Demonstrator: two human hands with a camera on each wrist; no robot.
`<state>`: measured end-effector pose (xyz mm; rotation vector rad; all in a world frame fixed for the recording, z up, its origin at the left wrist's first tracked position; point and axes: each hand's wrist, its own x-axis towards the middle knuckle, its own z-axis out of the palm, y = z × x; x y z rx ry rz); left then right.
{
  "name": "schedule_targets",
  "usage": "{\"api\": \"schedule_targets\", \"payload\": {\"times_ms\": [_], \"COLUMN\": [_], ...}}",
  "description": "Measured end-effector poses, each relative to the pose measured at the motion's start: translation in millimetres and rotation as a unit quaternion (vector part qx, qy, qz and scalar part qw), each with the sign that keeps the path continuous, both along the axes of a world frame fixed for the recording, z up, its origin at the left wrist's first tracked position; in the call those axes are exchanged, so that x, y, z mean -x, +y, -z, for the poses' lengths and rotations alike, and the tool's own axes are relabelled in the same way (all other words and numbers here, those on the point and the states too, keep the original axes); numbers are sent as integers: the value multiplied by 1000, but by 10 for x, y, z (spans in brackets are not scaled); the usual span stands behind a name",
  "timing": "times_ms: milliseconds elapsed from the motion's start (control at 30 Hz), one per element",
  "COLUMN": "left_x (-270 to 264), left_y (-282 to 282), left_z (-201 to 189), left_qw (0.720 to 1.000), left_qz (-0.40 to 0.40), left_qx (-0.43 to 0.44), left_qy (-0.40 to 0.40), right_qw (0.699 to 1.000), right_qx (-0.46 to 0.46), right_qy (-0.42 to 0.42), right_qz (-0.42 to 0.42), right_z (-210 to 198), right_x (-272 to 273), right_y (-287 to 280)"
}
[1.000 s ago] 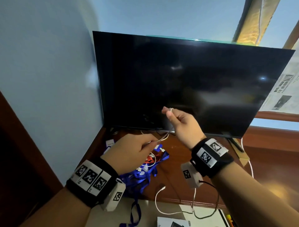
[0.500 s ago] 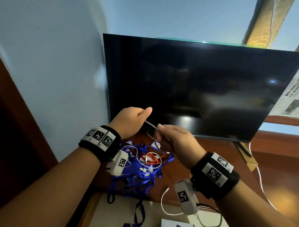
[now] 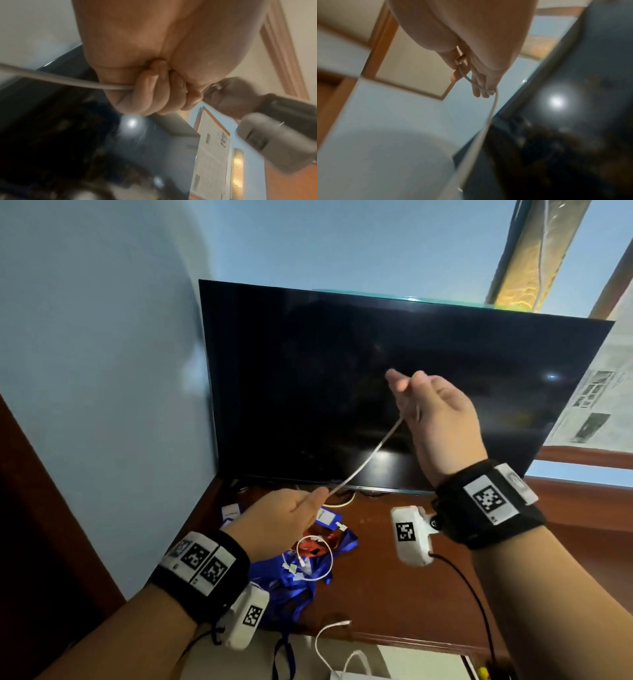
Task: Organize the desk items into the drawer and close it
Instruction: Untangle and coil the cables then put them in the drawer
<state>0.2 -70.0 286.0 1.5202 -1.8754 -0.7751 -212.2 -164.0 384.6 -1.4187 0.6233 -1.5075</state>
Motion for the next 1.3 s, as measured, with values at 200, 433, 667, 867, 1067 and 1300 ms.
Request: {"api": "schedule_targets", "payload": {"times_ms": [200,433,667,867,1067,1300], "left_x": [-14,-184,-274,-40,-45,-58], "left_y": [96,-273,-531,-285,-41,372], "left_z": [-751,-1071,-353,88,289,-186], "left_qw": [978,966,989,994,996,996], "left_qz": [-42,-117,-123,-69,-75,-17], "left_qx": [168,212,81,48,-9,27], "left_qy": [-113,-91,3,71,46,-84], "right_qw": [924,935,973,958,950,996], "right_qx": [-2,-82,-96,-175,-132,-73], "right_qy": [378,322,100,-78,-230,-37], "right_qz": [50,-120,-184,-216,-162,37], "right_z": [293,443,248,152,-42,205], "right_x": [-43,-181,-259,-308,-242,-218], "right_y": [71,463,716,623,371,43]}}
